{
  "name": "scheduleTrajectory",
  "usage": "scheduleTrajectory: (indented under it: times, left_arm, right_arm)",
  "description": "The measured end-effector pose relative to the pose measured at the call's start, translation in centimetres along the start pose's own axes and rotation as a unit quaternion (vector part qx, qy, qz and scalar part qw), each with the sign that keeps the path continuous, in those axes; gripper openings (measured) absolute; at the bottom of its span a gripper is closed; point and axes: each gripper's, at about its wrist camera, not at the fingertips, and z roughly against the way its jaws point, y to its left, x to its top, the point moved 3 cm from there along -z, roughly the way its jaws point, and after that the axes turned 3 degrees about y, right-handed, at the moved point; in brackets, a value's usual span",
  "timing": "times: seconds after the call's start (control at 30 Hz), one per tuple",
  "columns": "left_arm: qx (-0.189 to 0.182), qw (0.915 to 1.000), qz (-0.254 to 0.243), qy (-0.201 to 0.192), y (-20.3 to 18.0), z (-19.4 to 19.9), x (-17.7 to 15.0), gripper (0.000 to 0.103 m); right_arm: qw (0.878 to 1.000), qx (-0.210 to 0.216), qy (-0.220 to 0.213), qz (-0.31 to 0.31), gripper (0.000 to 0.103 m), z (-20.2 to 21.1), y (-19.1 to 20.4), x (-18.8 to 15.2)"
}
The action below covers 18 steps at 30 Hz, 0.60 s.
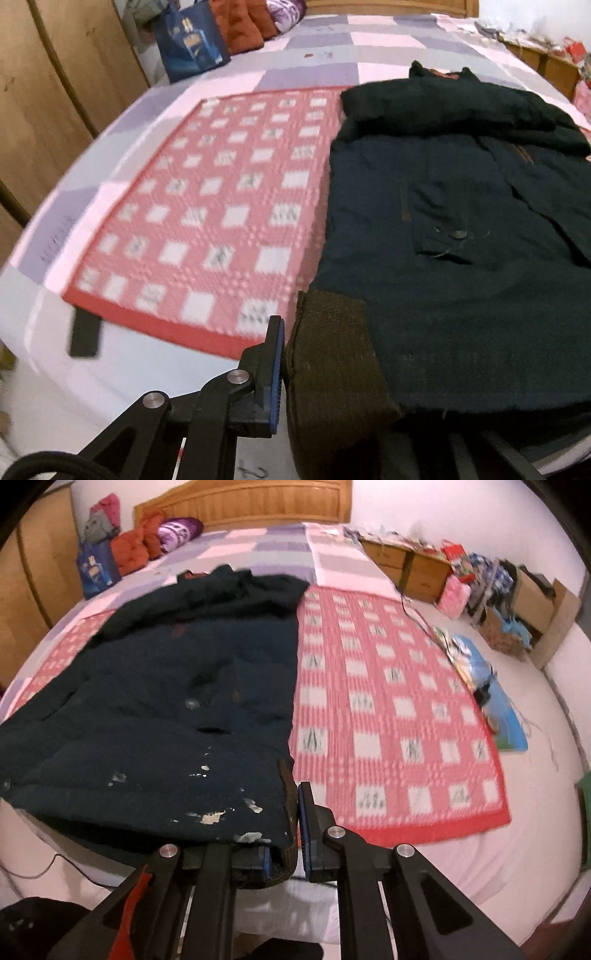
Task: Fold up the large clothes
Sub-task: 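Lift the hem with both grippers and fold it toward the collar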
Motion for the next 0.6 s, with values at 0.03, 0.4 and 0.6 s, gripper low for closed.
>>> scheduleTrajectory:
  times: [0.03, 0.4, 0.6]
  left_arm:
    - [0.004, 1.0, 0.0, 0.004, 0.0, 0.8, 0.9, 0.016]
    - [0.032, 0.998, -0.005, 0.055, -2.1, 8.5, 3.8, 0.016]
    - [-0.027, 0.997, -0.042, 0.058, -1.9, 4.7, 8.4, 0.016]
  right_arm:
    - [1.0, 0.004, 0.002, 0.004, 0.012, 0.6, -0.1, 0.7]
    - [0.998, 0.053, 0.016, 0.018, 0.012, 7.7, -4.1, 7.1]
    - [0.999, 0.017, 0.023, 0.017, 0.011, 9.6, -3.4, 9.7]
